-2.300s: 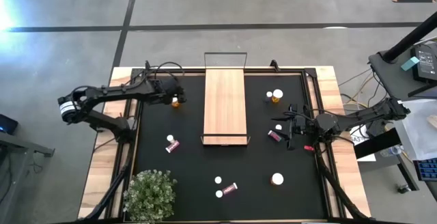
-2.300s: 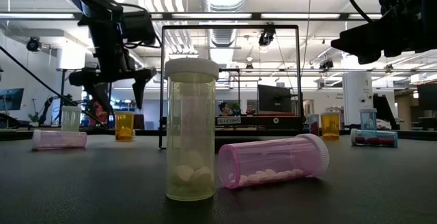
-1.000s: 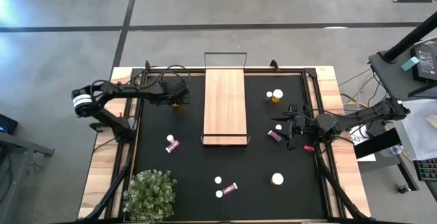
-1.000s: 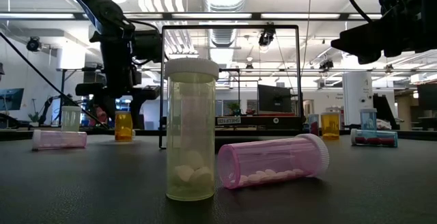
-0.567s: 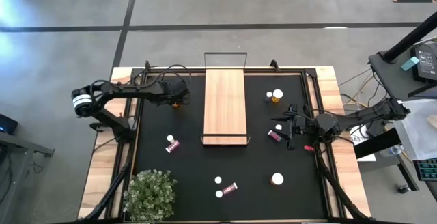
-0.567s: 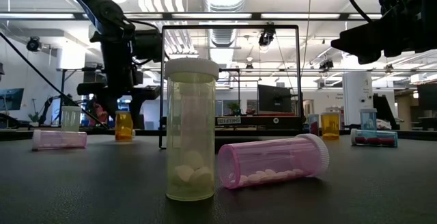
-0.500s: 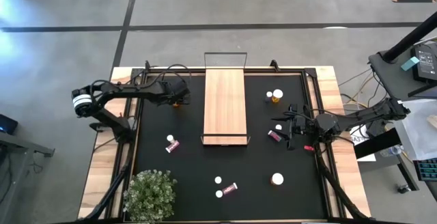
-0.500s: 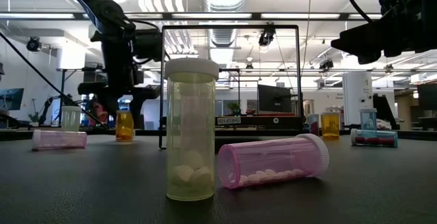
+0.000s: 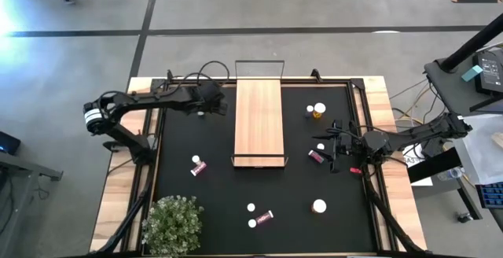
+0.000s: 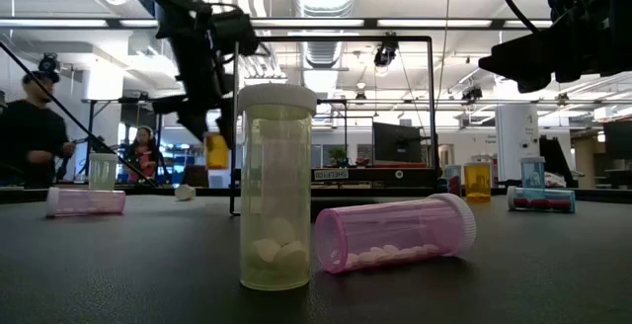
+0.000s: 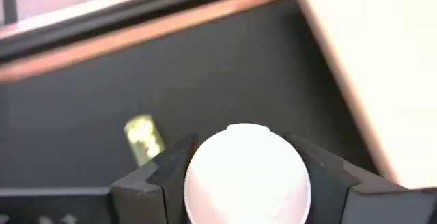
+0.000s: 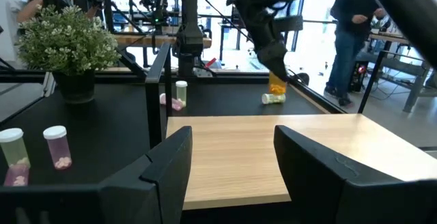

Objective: Pick and place medicine bottles onto shelf by color
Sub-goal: Put the top left orange medicine bottle on the shelf

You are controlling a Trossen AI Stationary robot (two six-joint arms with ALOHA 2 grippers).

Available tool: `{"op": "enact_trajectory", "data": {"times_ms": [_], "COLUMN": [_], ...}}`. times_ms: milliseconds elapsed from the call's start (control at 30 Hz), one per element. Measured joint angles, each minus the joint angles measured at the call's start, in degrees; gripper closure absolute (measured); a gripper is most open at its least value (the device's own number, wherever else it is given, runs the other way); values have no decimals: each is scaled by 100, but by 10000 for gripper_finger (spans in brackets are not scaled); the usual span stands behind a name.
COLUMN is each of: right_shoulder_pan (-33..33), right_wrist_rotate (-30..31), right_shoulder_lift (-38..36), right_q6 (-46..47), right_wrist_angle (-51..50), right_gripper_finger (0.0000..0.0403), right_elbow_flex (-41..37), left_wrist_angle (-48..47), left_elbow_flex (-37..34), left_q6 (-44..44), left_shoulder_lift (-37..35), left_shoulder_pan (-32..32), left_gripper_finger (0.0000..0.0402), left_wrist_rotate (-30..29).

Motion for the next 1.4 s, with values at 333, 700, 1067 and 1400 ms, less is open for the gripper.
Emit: {"op": "enact_trajectory", "data": {"times_ms": [333,700,1067,1400], "right_shoulder_pan": [0,0,0,-1], "right_wrist_rotate": [0,0,0,1], "right_shoulder_lift": [1,1,1,0], "right_q6": [0,0,0,0], "right_wrist_angle": [-1,-1,0,0], "right_gripper_finger": [204,204,204,204], "right_elbow_flex": [0,0,0,1], "left_wrist_angle": [556,523,519,546], "left_elbow_flex": [423,1412,2433,3044], "left_q6": [947,1573,2193,2515], "left_shoulder_lift": [364,1267,2137,2557], "left_shoulder_pan": [-130,-124,-124,-121], "left_gripper_finger": [221,221,221,221], "left_wrist_rotate": [32,307,780,1037]}}
